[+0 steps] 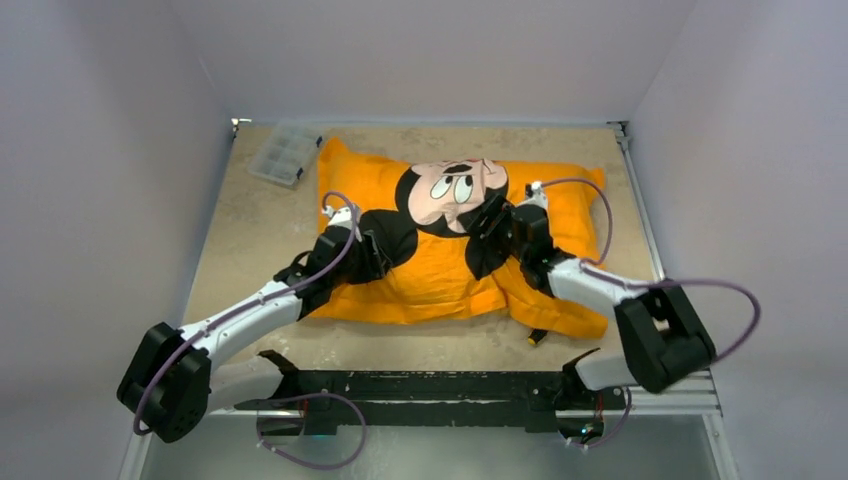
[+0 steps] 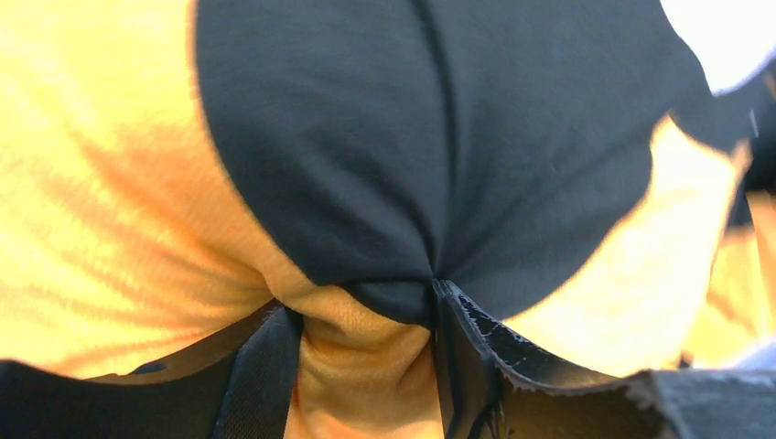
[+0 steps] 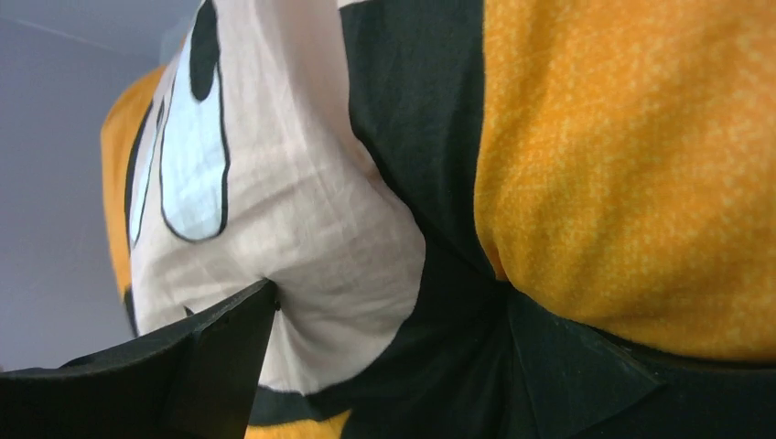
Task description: Remove the pillowcase from the pillow
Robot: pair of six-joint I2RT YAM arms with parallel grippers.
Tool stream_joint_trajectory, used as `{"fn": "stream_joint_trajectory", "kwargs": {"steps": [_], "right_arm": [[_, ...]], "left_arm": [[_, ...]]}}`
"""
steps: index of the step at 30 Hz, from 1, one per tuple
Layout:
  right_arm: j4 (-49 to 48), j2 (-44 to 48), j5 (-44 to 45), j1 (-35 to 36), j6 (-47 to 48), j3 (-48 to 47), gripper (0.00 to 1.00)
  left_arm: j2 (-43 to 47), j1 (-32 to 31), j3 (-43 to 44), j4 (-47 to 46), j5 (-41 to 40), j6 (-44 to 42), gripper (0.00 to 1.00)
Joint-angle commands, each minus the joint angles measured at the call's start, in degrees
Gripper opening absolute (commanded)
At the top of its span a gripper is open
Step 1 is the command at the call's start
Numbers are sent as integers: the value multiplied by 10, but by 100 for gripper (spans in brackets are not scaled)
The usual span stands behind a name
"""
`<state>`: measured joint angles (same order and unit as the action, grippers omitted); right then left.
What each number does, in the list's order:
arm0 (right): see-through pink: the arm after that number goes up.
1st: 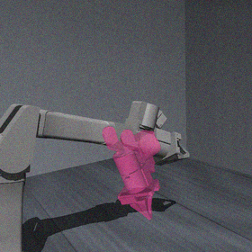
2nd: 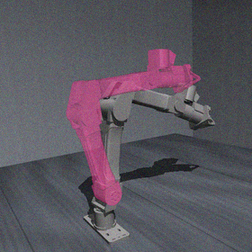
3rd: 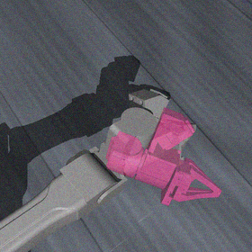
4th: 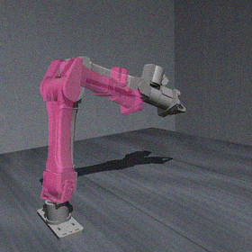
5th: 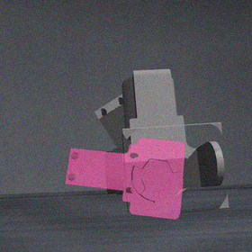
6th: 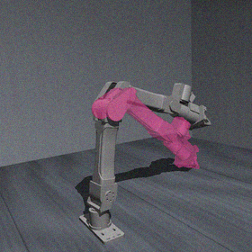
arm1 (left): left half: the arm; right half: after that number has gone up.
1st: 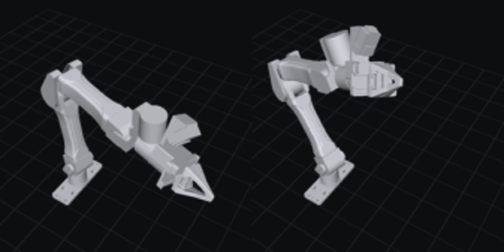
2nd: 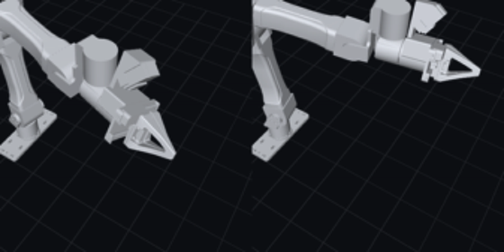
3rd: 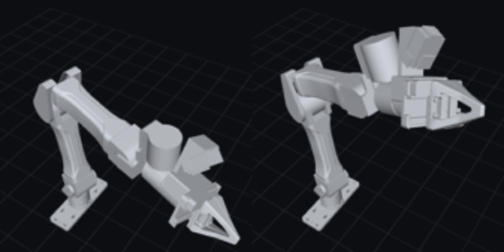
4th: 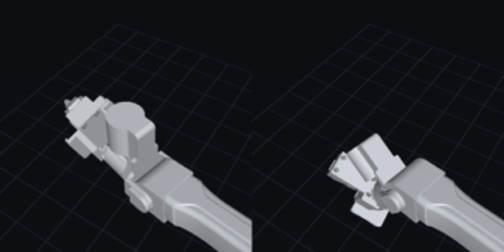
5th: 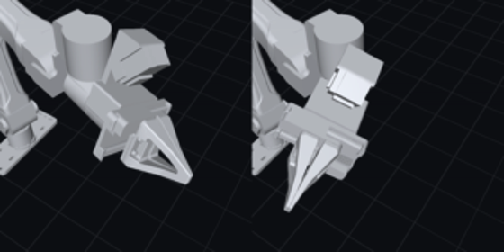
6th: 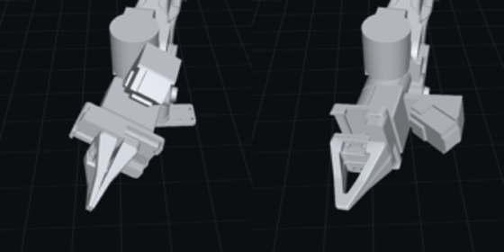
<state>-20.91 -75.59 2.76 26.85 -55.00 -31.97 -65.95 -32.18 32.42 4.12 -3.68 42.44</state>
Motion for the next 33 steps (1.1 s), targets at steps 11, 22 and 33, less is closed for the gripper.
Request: {"fn": "stream_joint_trajectory", "kwargs": {"steps": [11, 22, 33], "right_arm": [[-29, -275, 10, -38, 218, -416, 99], [19, -63, 82, -44, 169, -275, 99], [59, 116, 152, -65, 89, -98, 99]], "left_arm": [[31, -282, -13, 11, 17, 51, 47], [-64, -411, 203, 295, -315, -26, 74], [-269, -394, 359, 295, -491, -145, 95]]}}
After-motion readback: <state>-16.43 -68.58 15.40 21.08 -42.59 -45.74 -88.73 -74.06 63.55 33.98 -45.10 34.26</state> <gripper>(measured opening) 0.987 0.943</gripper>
